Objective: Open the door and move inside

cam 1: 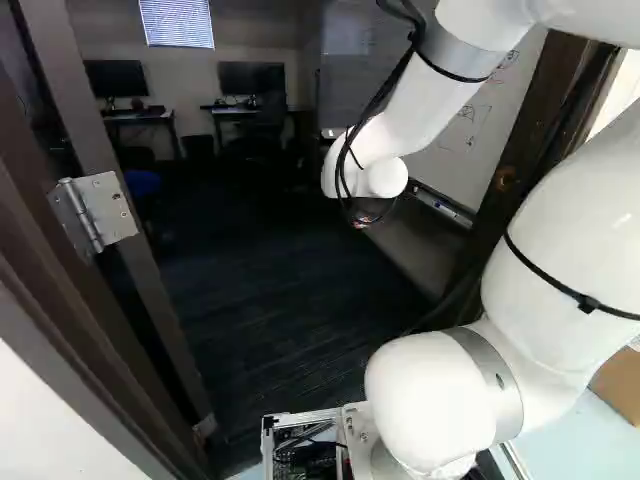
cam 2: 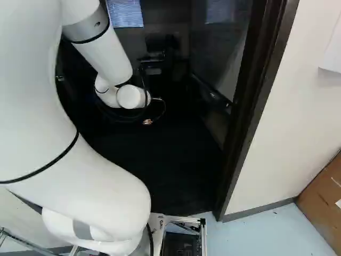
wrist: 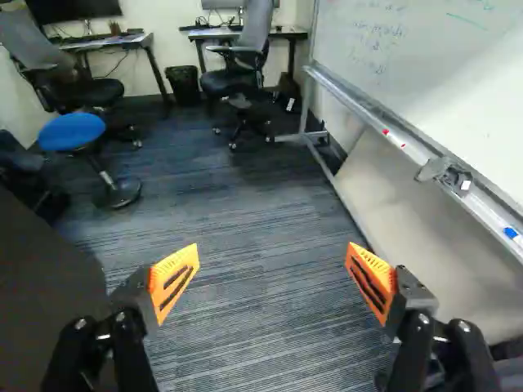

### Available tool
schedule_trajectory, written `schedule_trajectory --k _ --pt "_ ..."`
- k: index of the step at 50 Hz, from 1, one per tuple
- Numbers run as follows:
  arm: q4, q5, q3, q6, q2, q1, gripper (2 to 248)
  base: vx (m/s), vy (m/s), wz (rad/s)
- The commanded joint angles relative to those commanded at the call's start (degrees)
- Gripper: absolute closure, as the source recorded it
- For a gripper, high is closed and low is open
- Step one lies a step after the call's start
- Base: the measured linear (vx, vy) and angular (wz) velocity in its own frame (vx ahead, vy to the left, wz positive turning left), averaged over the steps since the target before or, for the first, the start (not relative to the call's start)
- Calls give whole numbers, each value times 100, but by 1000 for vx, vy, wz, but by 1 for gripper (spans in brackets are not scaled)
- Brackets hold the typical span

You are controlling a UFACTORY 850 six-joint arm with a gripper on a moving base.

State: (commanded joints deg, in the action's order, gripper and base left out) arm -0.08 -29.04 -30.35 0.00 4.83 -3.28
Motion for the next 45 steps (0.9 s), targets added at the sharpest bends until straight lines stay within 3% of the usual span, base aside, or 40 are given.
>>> schedule_trajectory --k 45 --pt "0 0 0 0 0 0 3 120 2 -4"
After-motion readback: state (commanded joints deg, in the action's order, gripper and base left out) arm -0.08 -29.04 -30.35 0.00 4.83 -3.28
